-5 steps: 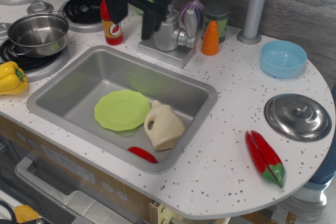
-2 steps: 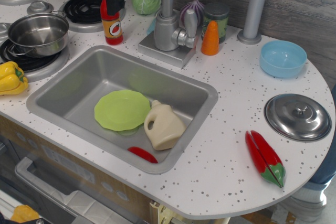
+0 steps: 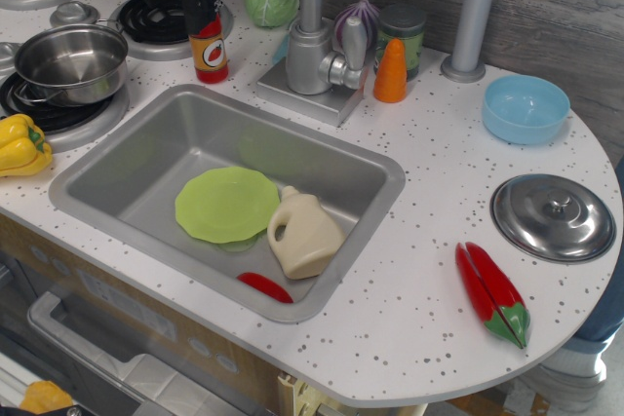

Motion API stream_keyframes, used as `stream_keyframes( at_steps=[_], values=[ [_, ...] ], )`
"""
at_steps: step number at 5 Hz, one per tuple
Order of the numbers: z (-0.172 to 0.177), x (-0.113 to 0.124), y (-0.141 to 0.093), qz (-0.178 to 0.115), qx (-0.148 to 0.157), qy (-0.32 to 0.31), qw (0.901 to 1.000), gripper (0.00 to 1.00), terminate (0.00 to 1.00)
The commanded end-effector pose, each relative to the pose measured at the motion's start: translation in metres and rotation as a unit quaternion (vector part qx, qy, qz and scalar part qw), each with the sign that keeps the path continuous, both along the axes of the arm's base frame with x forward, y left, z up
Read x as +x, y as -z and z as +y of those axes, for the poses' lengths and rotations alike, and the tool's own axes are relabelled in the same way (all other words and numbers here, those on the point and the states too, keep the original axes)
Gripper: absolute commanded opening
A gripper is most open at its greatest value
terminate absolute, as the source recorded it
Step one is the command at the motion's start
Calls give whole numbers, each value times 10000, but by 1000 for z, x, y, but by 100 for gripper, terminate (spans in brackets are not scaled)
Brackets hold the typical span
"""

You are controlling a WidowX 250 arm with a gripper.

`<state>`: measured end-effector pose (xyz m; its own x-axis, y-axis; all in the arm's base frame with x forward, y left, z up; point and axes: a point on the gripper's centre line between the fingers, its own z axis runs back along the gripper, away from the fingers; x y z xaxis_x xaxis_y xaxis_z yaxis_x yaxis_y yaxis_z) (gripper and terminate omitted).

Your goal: Put red bottle in sink

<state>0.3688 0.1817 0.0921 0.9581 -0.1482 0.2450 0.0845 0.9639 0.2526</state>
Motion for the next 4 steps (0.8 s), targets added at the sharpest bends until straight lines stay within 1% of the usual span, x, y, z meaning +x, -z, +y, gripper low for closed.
stream_keyframes(
  at_steps=[1, 2, 3, 4],
  values=[
    [18, 18, -15, -409, 106, 148, 9990, 100, 0],
    [17, 27, -7, -701, 135, 314, 9970, 100, 0],
    [20, 38, -8, -791, 48, 551, 9953, 100, 0],
    [19, 45, -8, -927, 110, 709, 9931, 100, 0]
  ],
)
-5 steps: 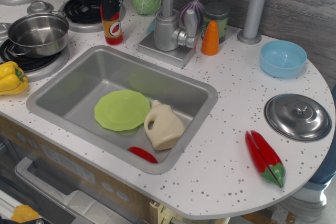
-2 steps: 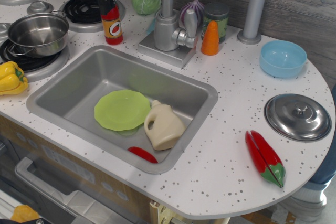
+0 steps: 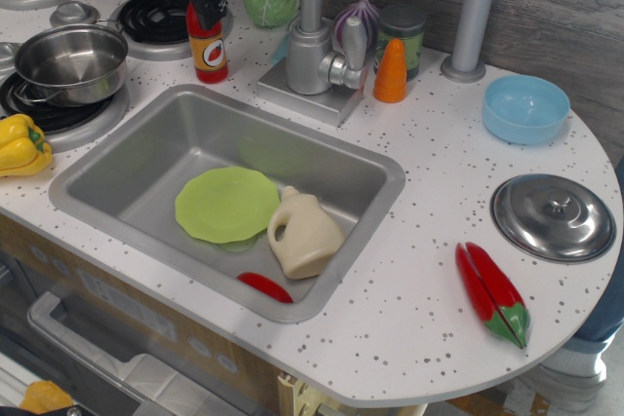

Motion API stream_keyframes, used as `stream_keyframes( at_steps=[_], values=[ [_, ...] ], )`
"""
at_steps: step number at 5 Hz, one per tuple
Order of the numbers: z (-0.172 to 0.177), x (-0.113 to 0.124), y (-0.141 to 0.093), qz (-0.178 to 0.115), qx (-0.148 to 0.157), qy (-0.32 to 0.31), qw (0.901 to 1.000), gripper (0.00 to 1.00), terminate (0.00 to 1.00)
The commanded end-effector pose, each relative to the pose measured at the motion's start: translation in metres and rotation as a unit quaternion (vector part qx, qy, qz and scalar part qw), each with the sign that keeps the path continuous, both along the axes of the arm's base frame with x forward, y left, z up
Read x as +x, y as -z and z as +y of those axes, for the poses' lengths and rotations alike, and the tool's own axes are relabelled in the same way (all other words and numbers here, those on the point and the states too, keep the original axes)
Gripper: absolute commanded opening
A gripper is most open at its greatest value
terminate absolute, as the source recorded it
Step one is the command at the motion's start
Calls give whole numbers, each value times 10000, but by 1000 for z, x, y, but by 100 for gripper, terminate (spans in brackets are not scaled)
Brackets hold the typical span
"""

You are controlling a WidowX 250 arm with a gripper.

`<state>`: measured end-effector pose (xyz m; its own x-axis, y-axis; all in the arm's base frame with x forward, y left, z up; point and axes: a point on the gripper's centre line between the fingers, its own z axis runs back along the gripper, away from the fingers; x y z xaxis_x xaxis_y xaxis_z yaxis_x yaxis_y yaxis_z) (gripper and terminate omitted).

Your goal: Put red bottle in sink

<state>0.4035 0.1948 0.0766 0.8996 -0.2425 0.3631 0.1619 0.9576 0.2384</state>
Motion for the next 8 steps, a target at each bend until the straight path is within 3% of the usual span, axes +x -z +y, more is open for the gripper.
stream_keyframes(
  at_steps=[1, 3, 5, 6, 7, 8],
  values=[
    [4, 10, -18, -353, 220, 147, 9990, 0, 0],
    [-4, -2, -33, -130, 191, -5, 9997, 0, 0],
    [-39, -52, -67, 448, 118, -707, 9964, 0, 0],
    [-61, -77, -56, 600, -241, -867, 9941, 0, 0],
    [-76, -94, -29, 825, -384, -767, 9929, 0, 0],
    [-76, -99, -8, 1261, -493, -666, 9885, 0, 0]
  ],
)
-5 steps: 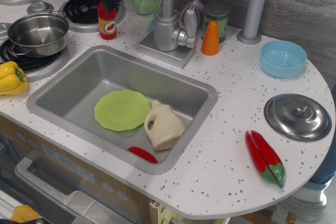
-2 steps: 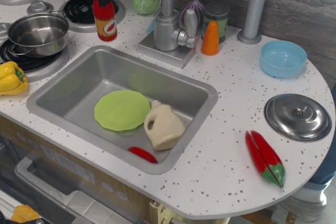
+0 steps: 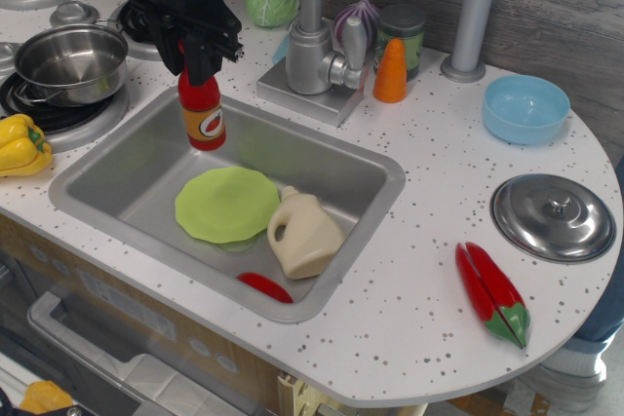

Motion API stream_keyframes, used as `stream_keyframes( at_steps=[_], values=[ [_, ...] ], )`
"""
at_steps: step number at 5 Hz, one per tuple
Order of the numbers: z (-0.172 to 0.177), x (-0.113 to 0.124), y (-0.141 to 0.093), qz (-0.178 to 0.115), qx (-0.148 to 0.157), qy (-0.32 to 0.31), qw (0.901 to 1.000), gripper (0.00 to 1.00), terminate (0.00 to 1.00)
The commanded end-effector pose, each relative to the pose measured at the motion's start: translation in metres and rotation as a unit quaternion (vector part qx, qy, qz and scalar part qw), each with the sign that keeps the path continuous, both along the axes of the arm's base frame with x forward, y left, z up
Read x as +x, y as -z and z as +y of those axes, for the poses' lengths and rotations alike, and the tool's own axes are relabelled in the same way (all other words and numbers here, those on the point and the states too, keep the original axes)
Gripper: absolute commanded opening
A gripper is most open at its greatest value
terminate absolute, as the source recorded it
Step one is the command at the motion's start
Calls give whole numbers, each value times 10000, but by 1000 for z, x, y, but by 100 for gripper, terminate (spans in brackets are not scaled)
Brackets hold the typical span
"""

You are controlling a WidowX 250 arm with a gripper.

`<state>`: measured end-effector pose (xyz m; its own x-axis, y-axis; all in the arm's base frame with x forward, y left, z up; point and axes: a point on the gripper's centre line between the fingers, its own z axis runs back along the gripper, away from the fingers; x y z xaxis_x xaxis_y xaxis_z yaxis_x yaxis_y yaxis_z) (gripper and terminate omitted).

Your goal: Put red bottle in sink

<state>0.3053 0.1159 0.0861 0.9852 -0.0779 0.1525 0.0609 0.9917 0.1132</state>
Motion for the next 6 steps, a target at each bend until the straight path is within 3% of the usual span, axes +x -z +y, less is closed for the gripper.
stream_keyframes(
  at_steps=[1, 2, 4, 5, 6],
  values=[
    [10, -3, 23, 431, -624, 203, 9969, 0, 0],
    [10, -2, 37, 483, -1043, 292, 9929, 0, 0],
    [10, 3, 55, 63, -785, 499, 9956, 0, 0],
    [11, 5, 57, -80, -801, 640, 9947, 100, 0],
    [11, 5, 57, -80, -801, 640, 9947, 100, 100]
  ],
)
